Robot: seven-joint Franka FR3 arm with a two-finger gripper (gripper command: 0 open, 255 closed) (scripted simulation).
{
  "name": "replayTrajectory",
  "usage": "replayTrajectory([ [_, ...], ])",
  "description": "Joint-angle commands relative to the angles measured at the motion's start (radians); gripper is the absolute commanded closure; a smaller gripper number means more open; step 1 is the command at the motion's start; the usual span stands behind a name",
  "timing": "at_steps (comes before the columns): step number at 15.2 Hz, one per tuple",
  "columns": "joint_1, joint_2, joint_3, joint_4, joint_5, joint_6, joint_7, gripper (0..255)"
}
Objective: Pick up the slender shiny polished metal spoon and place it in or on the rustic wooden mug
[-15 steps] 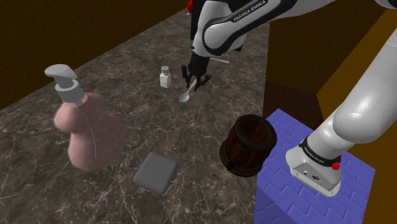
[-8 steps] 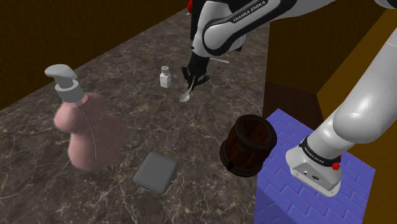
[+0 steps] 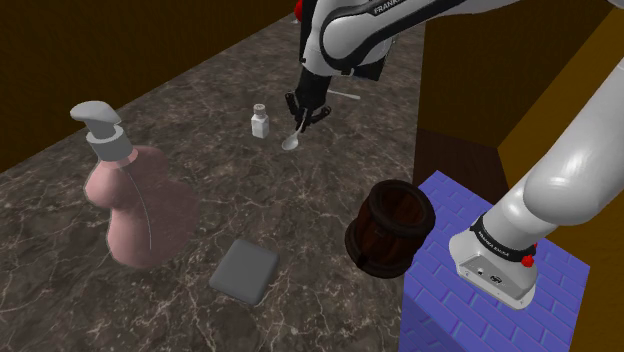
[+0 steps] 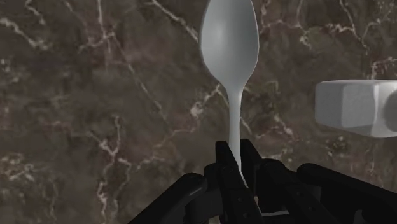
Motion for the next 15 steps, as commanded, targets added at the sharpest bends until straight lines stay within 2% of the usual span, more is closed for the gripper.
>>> replayTrajectory([
  [1, -0.002, -0.016, 0.0, 0.013, 0.003, -0.029, 0.001, 255],
  [15, -0.01, -0.097, -0.004, 0.116, 0.015, -0.209, 0.014, 255],
])
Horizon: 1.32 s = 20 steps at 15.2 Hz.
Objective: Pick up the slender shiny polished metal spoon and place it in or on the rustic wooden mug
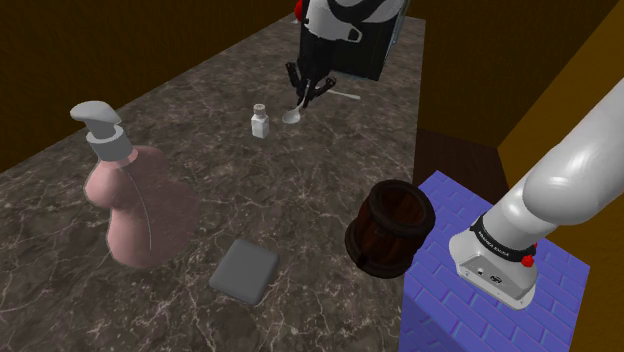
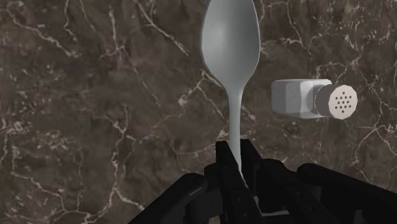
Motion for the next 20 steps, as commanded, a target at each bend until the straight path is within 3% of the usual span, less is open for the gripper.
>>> replayTrajectory([
  [1, -0.001, -0.008, -0.001, 0.02, 0.0, -0.027, 0.004, 255],
  [20, -0.007, -0.046, -0.008, 0.22, -0.005, -0.262, 0.035, 255],
])
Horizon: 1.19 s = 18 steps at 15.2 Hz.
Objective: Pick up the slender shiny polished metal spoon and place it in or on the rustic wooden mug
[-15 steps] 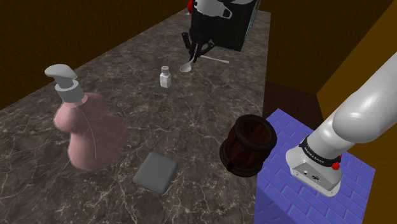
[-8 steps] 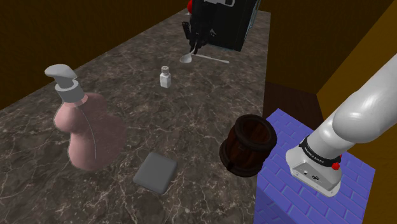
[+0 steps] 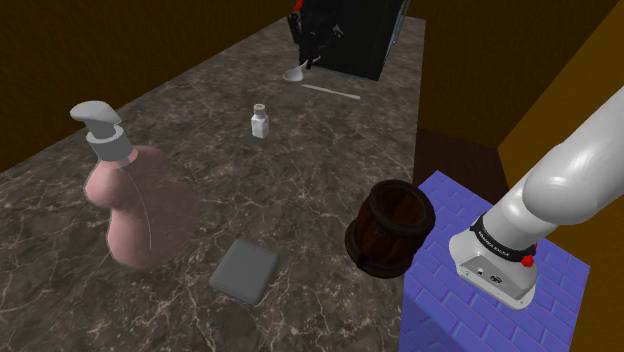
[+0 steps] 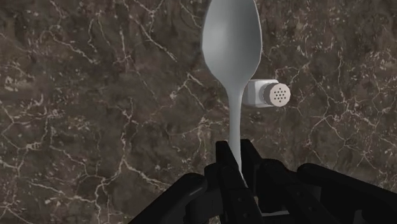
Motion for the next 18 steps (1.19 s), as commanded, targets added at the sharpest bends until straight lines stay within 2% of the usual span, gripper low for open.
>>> replayTrajectory([
  [1, 0.003, -0.034, 0.003, -0.03, 0.012, -0.002, 0.004, 255],
  [9, 0.057, -0.319, 0.025, -0.297, 0.116, 0.003, 0.036, 255],
  [18, 0.157, -0.616, 0.06, -0.504, 0.22, -0.058, 0.122, 255],
])
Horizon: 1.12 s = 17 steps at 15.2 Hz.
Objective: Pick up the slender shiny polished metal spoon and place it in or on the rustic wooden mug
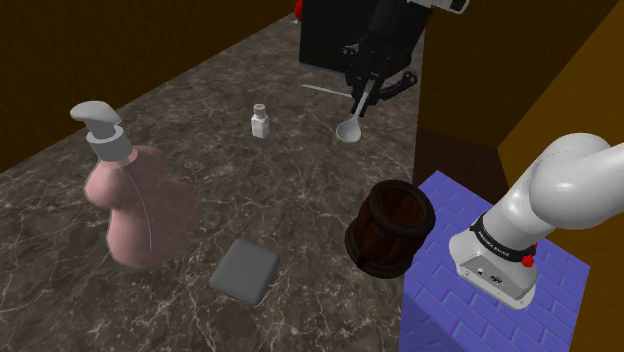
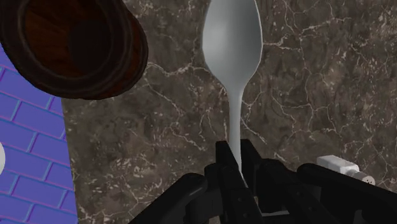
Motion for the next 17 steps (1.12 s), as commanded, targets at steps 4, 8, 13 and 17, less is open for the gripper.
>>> replayTrajectory([
  [4, 0.067, -0.16, 0.025, -0.084, 0.056, -0.057, 0.069, 255],
  [8, 0.125, -0.272, 0.055, -0.127, 0.1, -0.106, 0.139, 255],
  [13, 0.172, -0.35, 0.093, -0.188, 0.145, -0.109, 0.188, 255],
  [17, 0.181, -0.358, 0.113, -0.242, 0.166, -0.063, 0.179, 255],
])
